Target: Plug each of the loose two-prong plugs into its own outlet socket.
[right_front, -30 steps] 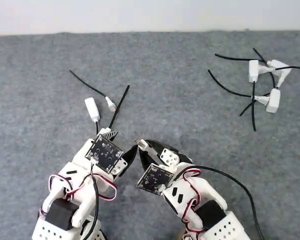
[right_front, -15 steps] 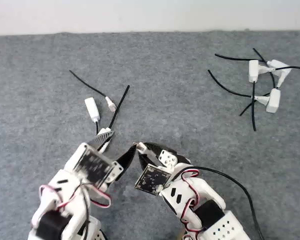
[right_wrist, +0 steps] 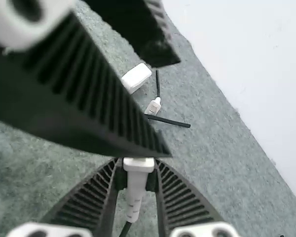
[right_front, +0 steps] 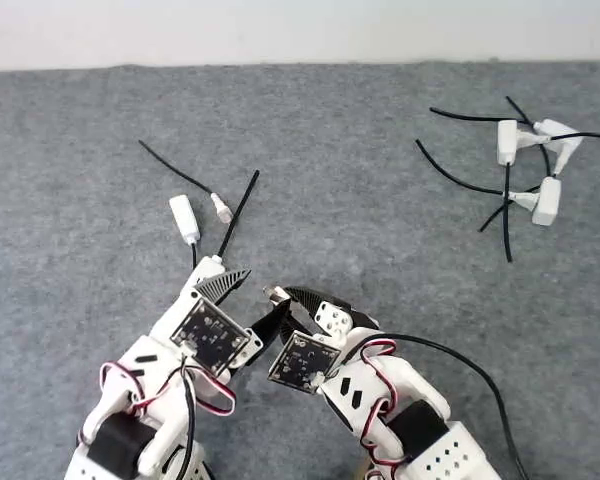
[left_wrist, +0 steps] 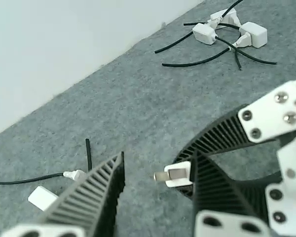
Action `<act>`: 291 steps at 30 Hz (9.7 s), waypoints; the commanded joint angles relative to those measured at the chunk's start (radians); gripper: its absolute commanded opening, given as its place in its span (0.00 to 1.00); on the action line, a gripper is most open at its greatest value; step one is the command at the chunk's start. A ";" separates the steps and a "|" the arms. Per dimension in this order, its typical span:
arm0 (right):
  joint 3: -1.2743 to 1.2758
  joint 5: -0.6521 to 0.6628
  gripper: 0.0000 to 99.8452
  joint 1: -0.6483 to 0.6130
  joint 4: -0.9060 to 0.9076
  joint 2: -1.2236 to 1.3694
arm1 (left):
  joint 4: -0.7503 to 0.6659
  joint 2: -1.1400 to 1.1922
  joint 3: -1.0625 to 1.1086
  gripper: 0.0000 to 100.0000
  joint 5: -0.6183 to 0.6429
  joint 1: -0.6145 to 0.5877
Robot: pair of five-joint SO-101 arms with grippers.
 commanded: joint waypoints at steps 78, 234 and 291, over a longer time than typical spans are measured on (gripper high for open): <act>-0.347 -0.091 0.01 -0.053 0.203 0.024 | -0.190 0.017 0.139 0.22 -0.012 -0.032; -0.827 0.000 0.01 0.041 0.602 0.858 | -0.333 0.196 0.091 0.22 0.044 -0.318; -0.850 -0.003 0.01 0.045 0.691 0.657 | -0.149 -0.069 0.165 0.22 0.015 -0.054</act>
